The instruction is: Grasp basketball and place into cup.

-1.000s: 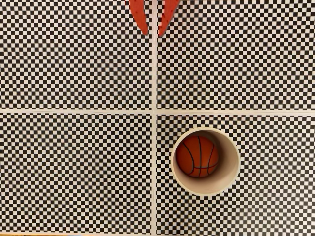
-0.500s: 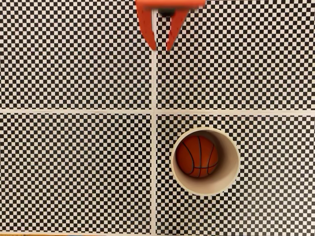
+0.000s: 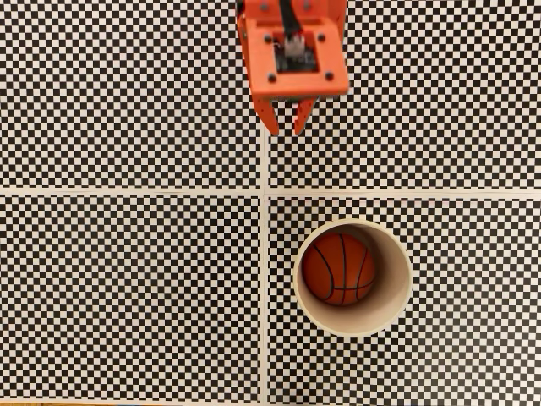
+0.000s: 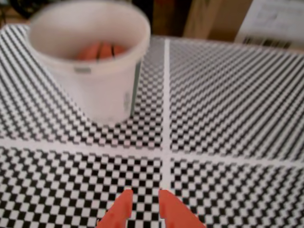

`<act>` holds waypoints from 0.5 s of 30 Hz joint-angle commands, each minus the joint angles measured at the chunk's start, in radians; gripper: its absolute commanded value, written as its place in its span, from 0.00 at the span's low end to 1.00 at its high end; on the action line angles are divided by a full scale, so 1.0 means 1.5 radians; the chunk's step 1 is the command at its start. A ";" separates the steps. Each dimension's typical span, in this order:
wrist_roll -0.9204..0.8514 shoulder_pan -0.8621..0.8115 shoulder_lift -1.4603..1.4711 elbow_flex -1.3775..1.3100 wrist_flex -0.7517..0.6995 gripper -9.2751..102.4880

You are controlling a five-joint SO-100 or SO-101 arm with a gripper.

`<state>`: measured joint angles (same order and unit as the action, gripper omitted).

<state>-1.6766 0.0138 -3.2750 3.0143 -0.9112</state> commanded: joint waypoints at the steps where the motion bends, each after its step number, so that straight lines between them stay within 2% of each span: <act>1: 0.010 0.000 -0.009 0.025 0.026 0.08; 15: 0.018 -0.005 -0.009 0.106 0.033 0.08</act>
<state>-1.6475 0.0138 -3.2766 3.1385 -0.8652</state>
